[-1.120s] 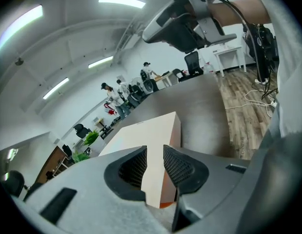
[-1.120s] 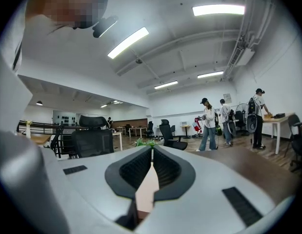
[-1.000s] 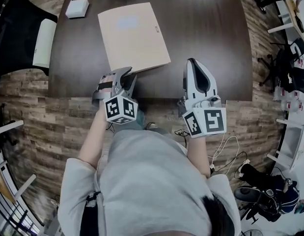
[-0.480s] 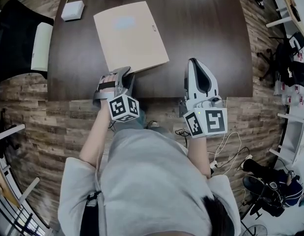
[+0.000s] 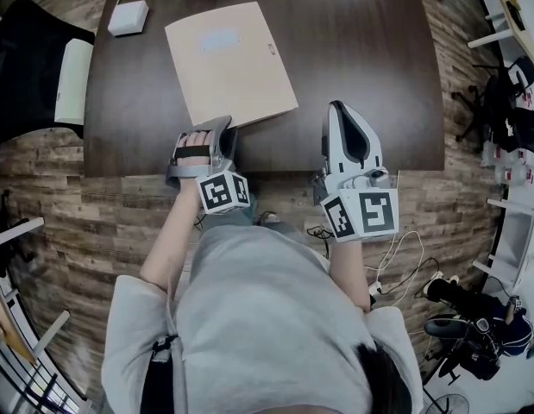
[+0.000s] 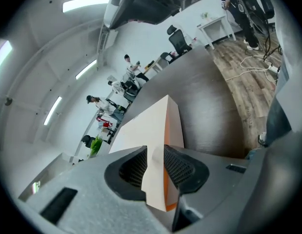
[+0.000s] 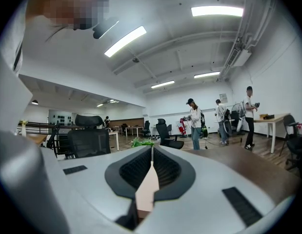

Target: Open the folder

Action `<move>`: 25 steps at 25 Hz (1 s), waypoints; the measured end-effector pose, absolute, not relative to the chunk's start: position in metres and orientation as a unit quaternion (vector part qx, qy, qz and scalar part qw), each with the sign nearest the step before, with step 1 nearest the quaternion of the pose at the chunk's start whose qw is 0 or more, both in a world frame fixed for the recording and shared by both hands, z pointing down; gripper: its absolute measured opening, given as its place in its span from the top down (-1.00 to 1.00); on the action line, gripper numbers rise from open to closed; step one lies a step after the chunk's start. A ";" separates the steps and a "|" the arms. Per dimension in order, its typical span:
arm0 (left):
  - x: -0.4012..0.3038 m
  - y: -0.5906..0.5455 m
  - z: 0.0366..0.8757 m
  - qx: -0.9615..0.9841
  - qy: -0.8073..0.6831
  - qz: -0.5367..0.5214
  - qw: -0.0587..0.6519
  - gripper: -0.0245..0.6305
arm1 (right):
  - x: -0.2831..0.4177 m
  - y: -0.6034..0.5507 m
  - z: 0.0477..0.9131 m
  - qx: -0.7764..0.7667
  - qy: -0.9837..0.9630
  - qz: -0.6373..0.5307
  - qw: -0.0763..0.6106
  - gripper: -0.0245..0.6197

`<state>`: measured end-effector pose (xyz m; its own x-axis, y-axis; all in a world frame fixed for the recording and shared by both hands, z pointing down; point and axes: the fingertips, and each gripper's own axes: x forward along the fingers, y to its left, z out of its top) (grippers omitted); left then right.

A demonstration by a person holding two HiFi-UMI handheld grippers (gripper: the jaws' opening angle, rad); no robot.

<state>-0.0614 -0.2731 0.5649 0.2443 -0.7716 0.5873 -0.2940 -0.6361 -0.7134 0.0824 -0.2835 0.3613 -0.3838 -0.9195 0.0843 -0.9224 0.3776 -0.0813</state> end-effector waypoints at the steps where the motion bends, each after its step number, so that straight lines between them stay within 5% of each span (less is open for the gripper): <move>1: -0.062 -0.273 0.565 -0.747 0.358 -0.505 0.243 0.63 | 0.082 -0.283 0.361 0.555 -0.830 0.057 0.013 0.87; 7: -0.066 -0.276 0.571 -0.737 0.371 -0.510 0.243 0.78 | 0.083 -0.283 0.359 0.557 -0.829 0.054 0.012 0.87; 25: -0.079 -0.270 0.556 -0.819 0.404 -0.397 0.089 0.81 | 0.075 -0.279 0.351 0.543 -0.839 0.047 0.005 0.87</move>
<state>-0.0794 -0.2697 0.5555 0.3585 -0.7333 0.5777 -0.5920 -0.6570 -0.4667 0.0752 -0.2792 0.3511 -0.4106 -0.9099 0.0594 -0.9108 0.4062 -0.0733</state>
